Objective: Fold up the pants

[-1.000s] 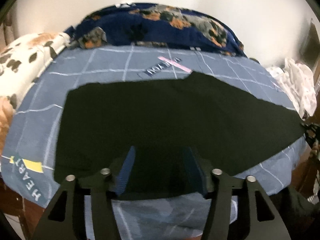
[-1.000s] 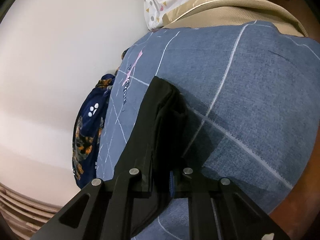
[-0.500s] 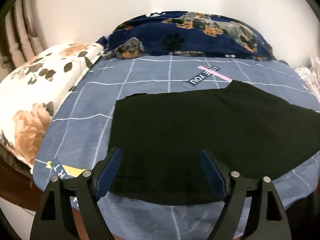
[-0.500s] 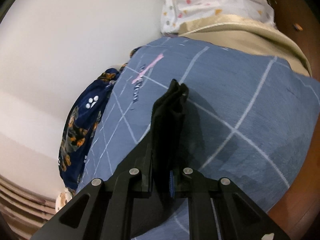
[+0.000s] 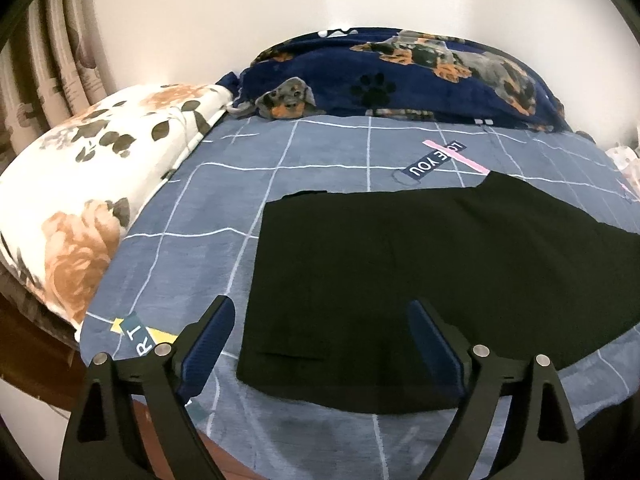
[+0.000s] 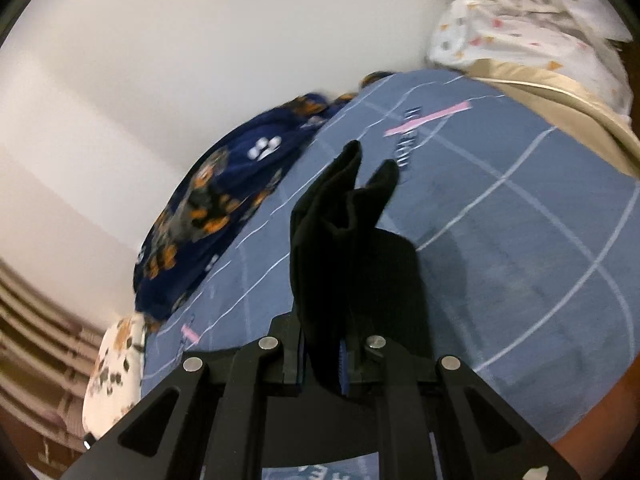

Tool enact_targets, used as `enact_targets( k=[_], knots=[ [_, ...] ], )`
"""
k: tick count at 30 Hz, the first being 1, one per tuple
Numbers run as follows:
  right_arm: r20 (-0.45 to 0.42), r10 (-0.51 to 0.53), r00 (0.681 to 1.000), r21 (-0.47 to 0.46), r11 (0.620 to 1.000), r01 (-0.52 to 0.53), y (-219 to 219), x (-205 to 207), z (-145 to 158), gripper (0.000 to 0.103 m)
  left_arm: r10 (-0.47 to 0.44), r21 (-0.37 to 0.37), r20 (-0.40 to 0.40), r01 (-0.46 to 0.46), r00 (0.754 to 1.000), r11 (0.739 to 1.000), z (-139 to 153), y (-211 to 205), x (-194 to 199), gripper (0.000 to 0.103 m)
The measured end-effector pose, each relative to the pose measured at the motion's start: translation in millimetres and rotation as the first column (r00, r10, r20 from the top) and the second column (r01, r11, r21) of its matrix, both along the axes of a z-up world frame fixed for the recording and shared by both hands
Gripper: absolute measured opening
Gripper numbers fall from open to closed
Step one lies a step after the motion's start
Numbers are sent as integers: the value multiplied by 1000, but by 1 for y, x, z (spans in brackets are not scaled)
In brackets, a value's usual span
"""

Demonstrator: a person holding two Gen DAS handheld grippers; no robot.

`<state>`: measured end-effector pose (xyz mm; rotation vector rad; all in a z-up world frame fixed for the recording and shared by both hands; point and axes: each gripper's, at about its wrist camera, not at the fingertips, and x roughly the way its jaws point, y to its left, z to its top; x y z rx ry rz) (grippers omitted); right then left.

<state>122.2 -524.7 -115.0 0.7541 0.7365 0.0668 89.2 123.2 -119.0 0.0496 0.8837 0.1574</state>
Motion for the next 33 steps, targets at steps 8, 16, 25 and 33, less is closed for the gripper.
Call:
enact_targets(
  k=[8, 16, 25, 33],
  knots=[
    [-8, 130, 992, -7, 992, -130, 64, 12, -1, 13, 30, 2, -17, -30, 999, 1000, -2, 7, 2, 90],
    [-24, 217, 976, 6, 976, -217, 108, 15, -10, 13, 42, 0, -28, -42, 999, 999, -5, 12, 3, 91],
    [-35, 209, 977, 35, 978, -208, 112, 14, -20, 13, 60, -12, -44, -61, 997, 998, -10, 18, 5, 91],
    [-38, 219, 975, 44, 975, -217, 118, 12, -27, 13, 68, -12, -55, -69, 996, 998, -13, 20, 6, 91]
  ],
)
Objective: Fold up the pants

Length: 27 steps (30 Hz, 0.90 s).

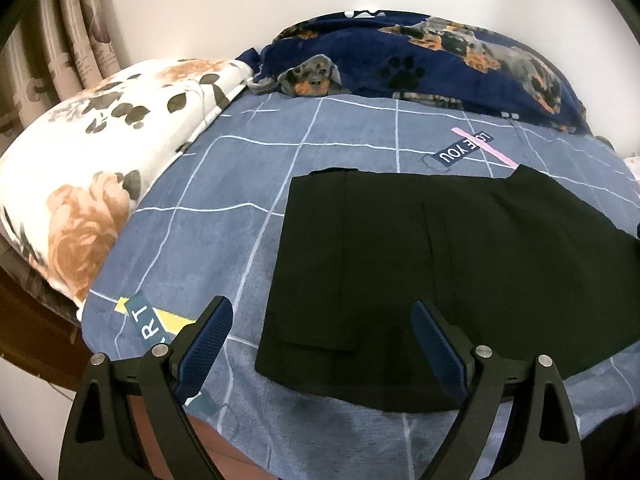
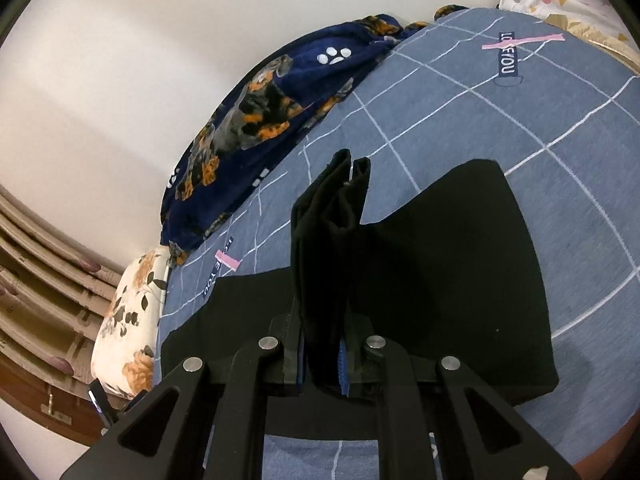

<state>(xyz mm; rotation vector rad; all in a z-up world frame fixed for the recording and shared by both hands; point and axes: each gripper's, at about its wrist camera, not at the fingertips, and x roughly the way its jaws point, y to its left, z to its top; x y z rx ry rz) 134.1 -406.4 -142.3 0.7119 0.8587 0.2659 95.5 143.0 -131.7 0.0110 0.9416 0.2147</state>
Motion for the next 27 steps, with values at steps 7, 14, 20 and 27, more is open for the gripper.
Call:
enact_targets(
  k=[7, 14, 20, 27],
  knots=[
    [-18, 47, 999, -13, 999, -47, 16, 2, -6, 13, -7, 0, 2, 7, 1000, 1000, -1, -1, -1, 91],
    [-27, 88, 996, -31, 996, -89, 32, 2, -10, 13, -18, 6, -10, 18, 1000, 1000, -3, -4, -1, 91],
    [-35, 111, 993, -36, 993, -112, 40, 0, -12, 13, -23, 13, -22, 23, 999, 1000, -4, -6, 0, 91],
    [-46, 145, 988, -59, 987, -147, 54, -2, -16, 13, -25, 11, -24, 25, 999, 1000, -4, -7, 0, 91]
  ],
)
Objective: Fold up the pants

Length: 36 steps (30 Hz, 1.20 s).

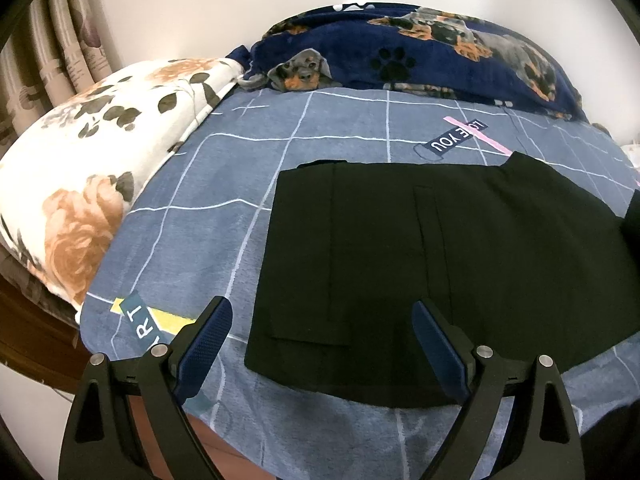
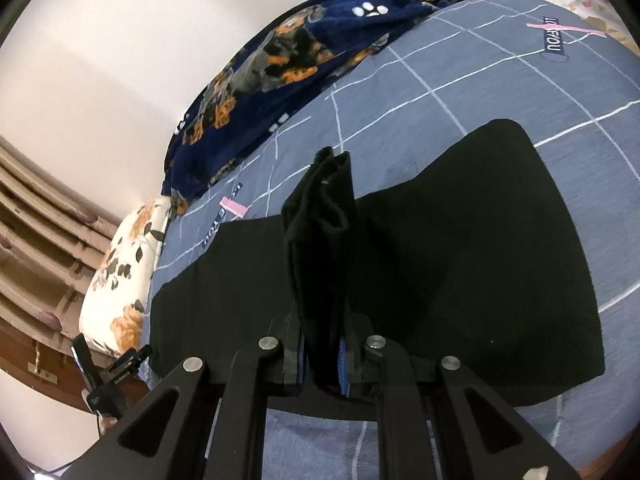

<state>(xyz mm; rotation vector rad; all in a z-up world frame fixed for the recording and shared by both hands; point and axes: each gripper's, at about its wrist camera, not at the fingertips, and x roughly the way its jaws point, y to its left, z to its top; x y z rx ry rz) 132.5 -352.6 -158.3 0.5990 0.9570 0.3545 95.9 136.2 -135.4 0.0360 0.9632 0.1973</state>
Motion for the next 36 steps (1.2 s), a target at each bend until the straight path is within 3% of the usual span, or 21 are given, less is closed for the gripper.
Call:
enact_targets(
  k=[36],
  knots=[
    [-1, 118, 993, -97, 988, -118, 58, -1, -7, 13, -32, 7, -13, 32, 999, 999, -1, -7, 1, 91]
  ],
)
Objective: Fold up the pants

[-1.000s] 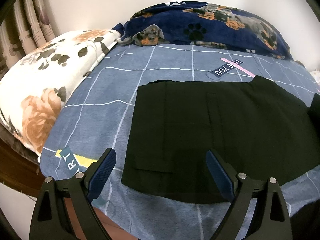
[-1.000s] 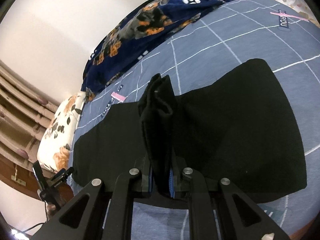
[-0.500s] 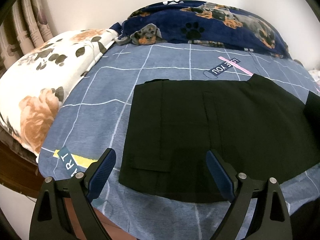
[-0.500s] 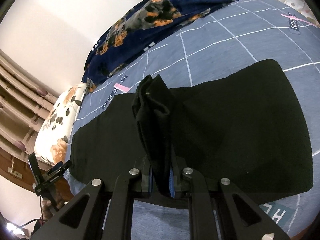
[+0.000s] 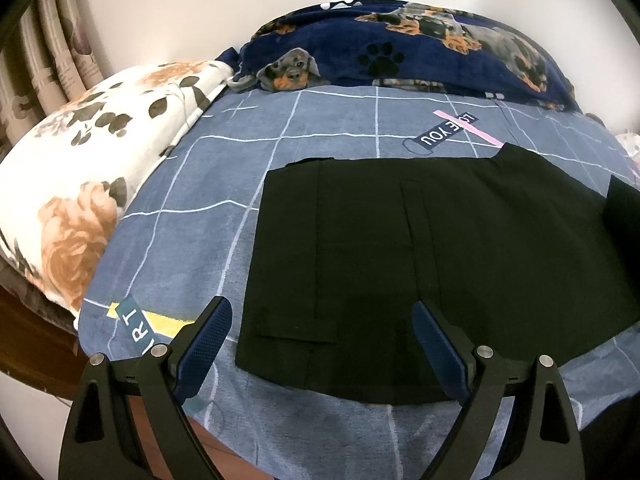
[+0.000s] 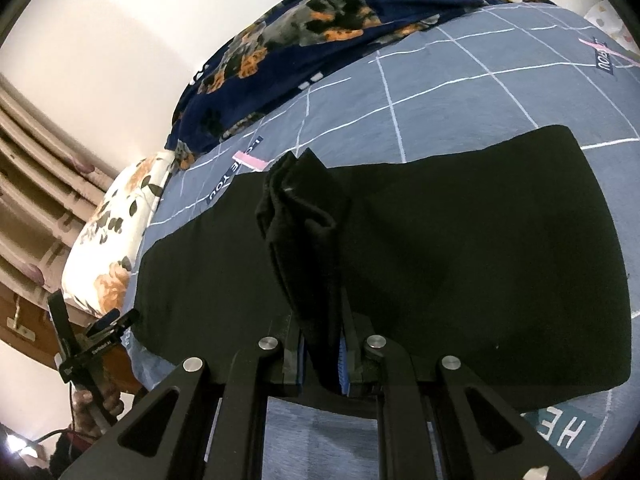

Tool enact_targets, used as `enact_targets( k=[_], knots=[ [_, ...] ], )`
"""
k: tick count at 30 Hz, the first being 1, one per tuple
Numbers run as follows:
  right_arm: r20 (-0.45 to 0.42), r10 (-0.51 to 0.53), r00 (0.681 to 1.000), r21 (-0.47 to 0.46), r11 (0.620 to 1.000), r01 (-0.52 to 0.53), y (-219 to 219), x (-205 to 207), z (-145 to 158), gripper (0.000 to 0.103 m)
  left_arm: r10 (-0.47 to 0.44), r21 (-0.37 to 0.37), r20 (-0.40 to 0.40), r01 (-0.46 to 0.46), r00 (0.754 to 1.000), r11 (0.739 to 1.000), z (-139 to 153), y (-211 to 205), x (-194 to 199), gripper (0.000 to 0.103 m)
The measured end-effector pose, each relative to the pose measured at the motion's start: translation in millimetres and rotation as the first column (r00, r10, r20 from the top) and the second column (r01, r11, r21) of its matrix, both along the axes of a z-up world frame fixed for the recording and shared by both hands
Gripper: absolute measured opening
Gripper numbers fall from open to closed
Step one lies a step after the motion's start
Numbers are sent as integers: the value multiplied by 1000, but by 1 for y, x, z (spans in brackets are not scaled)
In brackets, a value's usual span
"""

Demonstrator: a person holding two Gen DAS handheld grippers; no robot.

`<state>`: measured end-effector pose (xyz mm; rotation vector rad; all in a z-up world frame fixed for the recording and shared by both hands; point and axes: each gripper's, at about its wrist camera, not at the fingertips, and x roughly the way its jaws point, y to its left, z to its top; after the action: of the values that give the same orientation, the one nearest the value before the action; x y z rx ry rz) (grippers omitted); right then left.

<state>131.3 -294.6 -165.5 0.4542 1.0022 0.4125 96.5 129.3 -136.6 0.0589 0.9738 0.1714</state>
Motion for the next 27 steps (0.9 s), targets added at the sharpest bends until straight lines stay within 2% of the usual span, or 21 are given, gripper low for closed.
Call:
enact_targets(
  k=[27],
  knots=[
    [15, 32, 999, -31, 999, -32, 13, -4, 1, 13, -16, 17, -10, 16, 1000, 1000, -2, -3, 1, 92]
  ],
)
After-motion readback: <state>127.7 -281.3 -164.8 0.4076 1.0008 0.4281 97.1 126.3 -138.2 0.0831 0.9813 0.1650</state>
